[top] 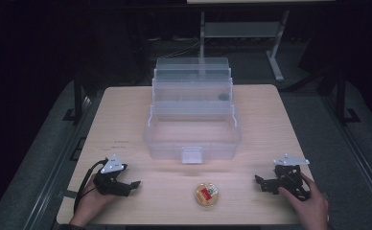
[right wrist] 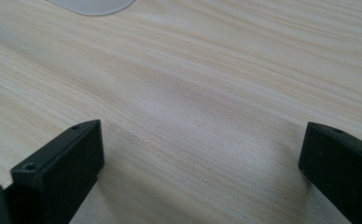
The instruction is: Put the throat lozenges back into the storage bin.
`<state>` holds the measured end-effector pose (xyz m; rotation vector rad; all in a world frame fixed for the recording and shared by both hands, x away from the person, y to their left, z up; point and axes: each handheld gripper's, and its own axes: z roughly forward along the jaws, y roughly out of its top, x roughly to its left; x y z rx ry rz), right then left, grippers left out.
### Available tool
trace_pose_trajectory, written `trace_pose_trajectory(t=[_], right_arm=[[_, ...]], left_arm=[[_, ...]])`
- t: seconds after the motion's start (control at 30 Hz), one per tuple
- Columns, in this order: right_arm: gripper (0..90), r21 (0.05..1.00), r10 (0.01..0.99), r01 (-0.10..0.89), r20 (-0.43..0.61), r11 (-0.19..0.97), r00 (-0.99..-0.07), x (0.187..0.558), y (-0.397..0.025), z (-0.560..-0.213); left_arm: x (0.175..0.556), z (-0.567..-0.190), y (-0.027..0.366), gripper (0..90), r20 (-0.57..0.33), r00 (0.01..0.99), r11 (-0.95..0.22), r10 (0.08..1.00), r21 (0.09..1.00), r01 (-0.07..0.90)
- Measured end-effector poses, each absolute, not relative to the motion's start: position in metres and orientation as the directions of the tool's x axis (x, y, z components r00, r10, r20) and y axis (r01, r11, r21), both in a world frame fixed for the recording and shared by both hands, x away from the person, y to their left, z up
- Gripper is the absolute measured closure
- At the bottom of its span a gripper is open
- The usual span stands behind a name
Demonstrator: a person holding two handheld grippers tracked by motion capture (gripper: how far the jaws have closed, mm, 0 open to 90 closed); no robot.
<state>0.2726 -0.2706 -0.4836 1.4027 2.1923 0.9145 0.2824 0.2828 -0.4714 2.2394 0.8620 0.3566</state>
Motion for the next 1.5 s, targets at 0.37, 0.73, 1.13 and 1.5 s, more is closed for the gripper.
trace_pose_trajectory(t=[0.37,0.73,1.13,1.5], right_arm=[[0.0,0.698,0.903,0.655,0.028,0.29,-0.429,0.273,-0.271,-0.484],[0.0,0.698,0.903,0.655,0.028,0.29,-0.429,0.273,-0.271,-0.484],[0.0,0.698,0.903,0.655,0.028,0.29,-0.429,0.273,-0.271,-0.484],[0.0,0.698,0.903,0.655,0.028,0.29,-0.429,0.273,-0.271,-0.484]], left_arm=[[0.285,-0.461,0.282,13.7,-0.017,0.74,-0.533,0.673,0.682,0.501],[0.285,-0.454,0.274,13.8,-0.03,0.765,-0.552,0.643,0.675,0.49],[0.282,-0.443,0.258,14.0,-0.033,0.797,-0.573,0.603,0.677,0.462],[0.282,-0.434,0.248,14.3,-0.035,0.81,-0.574,0.586,0.688,0.444]])
